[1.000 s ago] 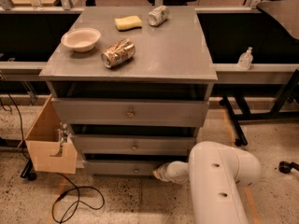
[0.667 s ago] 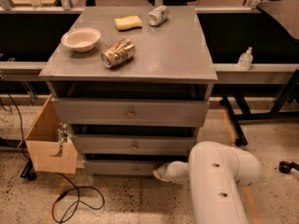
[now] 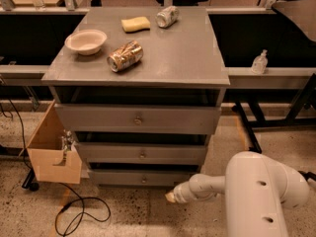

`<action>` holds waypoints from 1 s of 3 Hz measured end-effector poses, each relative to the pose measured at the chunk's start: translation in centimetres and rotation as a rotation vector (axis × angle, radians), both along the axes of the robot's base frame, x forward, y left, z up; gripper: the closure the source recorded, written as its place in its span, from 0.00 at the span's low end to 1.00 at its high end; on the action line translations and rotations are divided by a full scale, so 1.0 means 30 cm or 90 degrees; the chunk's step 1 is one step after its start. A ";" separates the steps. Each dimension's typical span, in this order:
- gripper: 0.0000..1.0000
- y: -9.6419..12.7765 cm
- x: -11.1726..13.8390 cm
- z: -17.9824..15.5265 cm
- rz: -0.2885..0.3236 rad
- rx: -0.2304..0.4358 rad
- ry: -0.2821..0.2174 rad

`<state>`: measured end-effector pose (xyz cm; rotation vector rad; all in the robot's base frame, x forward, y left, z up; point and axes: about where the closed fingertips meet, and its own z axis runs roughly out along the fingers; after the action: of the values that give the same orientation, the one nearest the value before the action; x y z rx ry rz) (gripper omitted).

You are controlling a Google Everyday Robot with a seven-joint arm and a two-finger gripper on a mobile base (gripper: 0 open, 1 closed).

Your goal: Close bottom drawer

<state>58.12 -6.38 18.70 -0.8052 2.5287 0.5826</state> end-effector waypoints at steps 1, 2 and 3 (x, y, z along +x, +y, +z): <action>1.00 -0.008 -0.068 0.021 0.028 0.012 0.025; 1.00 -0.015 -0.109 0.043 0.045 0.023 0.032; 1.00 -0.023 -0.124 0.067 0.061 0.033 0.033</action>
Offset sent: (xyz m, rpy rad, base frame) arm -0.0457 -0.0112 0.0244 0.0533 0.0578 0.1015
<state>54.42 -7.07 20.69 -0.9079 2.5213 0.7056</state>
